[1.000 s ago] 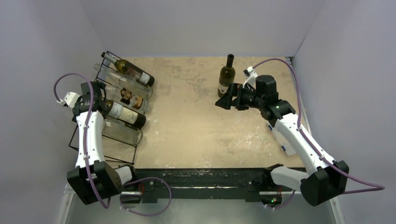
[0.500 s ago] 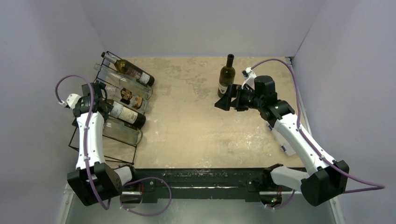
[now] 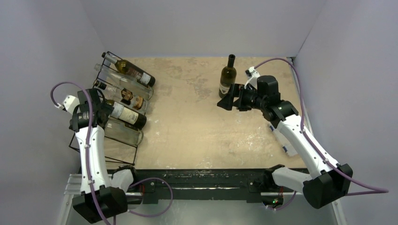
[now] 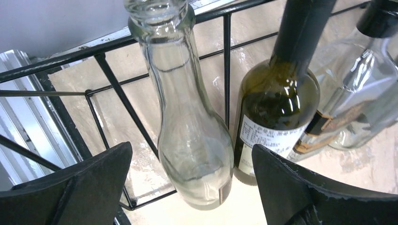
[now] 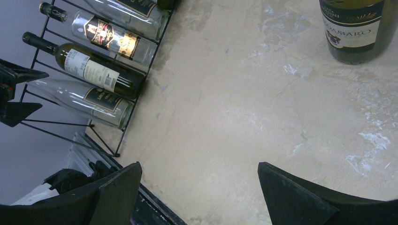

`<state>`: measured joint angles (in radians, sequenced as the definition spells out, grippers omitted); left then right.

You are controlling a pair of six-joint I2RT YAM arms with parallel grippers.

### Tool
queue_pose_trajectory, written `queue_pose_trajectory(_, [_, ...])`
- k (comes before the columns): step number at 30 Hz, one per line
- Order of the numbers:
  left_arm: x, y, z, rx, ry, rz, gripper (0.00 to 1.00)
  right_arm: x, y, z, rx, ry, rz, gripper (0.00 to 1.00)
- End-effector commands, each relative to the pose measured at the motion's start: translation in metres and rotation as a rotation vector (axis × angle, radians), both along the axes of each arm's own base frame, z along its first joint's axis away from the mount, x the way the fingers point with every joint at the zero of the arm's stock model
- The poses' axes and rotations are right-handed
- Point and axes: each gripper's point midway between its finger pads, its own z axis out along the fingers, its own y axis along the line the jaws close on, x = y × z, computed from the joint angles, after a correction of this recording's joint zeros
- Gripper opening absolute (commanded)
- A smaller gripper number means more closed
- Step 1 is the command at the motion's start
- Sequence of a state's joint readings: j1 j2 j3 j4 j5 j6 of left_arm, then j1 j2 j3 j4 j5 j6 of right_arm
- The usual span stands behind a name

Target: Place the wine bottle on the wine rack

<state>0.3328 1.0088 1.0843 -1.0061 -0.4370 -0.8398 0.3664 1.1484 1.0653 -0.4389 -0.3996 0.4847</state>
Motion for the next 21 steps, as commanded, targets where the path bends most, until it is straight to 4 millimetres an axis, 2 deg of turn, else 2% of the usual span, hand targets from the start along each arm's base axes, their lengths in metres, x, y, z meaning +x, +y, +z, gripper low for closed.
queue_pose_trajectory(1, [-0.004,-0.010,0.017,0.014,-0.055,-0.089,1.00,0.003,-0.005,0.030,0.001,-0.088,-0.028,0.98])
queue_pose_trajectory(5, [-0.007,-0.022,0.021,0.002,-0.068,-0.177,1.00,0.004,-0.008,0.027,-0.009,-0.081,-0.047,0.98])
queue_pose_trajectory(9, [0.000,-0.042,0.024,-0.026,-0.123,-0.316,1.00,0.006,-0.011,0.023,-0.011,-0.069,-0.075,0.98])
queue_pose_trajectory(13, [0.018,-0.078,0.033,-0.076,-0.273,-0.546,1.00,0.011,-0.014,0.018,-0.019,-0.058,-0.110,0.98])
queue_pose_trajectory(21, [0.032,-0.148,0.063,-0.196,-0.453,-0.876,1.00,0.028,-0.020,0.020,-0.032,-0.061,-0.188,0.98])
